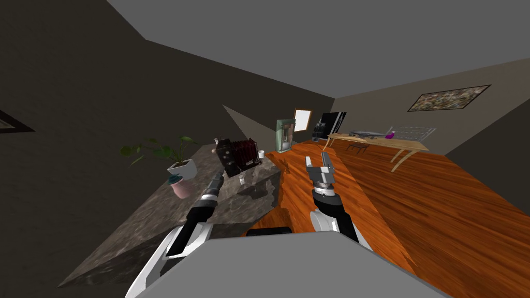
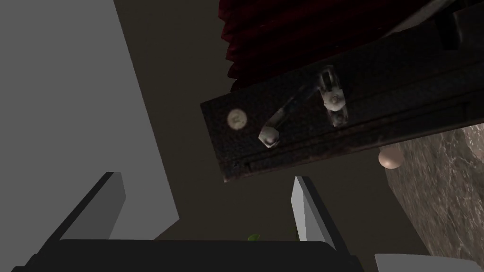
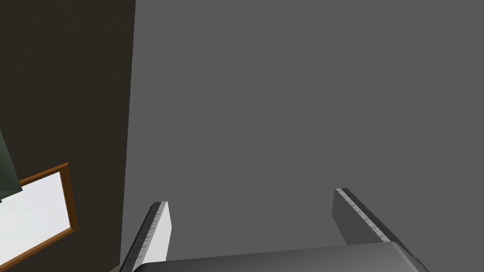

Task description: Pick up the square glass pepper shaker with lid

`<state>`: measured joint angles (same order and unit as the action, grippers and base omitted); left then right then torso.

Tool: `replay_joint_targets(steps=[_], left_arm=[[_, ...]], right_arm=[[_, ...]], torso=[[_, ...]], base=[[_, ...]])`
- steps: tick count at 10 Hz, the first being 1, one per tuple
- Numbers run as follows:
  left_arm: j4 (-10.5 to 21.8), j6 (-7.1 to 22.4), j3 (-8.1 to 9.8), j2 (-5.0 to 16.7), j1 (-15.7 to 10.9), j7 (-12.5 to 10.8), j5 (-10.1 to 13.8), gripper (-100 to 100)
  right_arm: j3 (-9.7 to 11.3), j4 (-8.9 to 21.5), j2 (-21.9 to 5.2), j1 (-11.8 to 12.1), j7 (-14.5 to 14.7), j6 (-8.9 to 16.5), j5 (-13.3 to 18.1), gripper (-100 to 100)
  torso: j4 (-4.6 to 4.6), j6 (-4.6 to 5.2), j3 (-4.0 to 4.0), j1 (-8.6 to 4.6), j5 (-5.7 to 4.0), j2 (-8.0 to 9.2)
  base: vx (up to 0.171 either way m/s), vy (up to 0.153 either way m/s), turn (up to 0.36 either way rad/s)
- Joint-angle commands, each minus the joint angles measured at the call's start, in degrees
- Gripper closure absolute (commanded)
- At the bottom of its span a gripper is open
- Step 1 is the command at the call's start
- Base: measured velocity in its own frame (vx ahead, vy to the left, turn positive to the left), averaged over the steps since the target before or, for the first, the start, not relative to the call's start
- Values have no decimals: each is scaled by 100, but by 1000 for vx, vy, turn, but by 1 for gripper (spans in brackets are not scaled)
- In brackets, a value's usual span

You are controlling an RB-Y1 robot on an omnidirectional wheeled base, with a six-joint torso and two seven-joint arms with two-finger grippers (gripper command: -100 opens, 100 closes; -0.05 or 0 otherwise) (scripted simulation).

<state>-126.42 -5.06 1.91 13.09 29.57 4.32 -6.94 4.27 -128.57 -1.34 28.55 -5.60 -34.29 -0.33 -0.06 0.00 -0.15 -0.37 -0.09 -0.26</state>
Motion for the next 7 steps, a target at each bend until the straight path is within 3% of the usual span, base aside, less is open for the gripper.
replay_joint_targets(steps=[1,7], left_arm=[[83,206,44,138,48,42,-21,-100],[317,931,85,525,153,239,-162,-100]], right_arm=[[0,0,0,0,0,0,0,0],[0,0,0,0,0,0,0,0]], torso=[[0,0,0,0,0,0],[1,0,4,7,1,7]], base=[[66,-101,-2],[52,-91,-2]])
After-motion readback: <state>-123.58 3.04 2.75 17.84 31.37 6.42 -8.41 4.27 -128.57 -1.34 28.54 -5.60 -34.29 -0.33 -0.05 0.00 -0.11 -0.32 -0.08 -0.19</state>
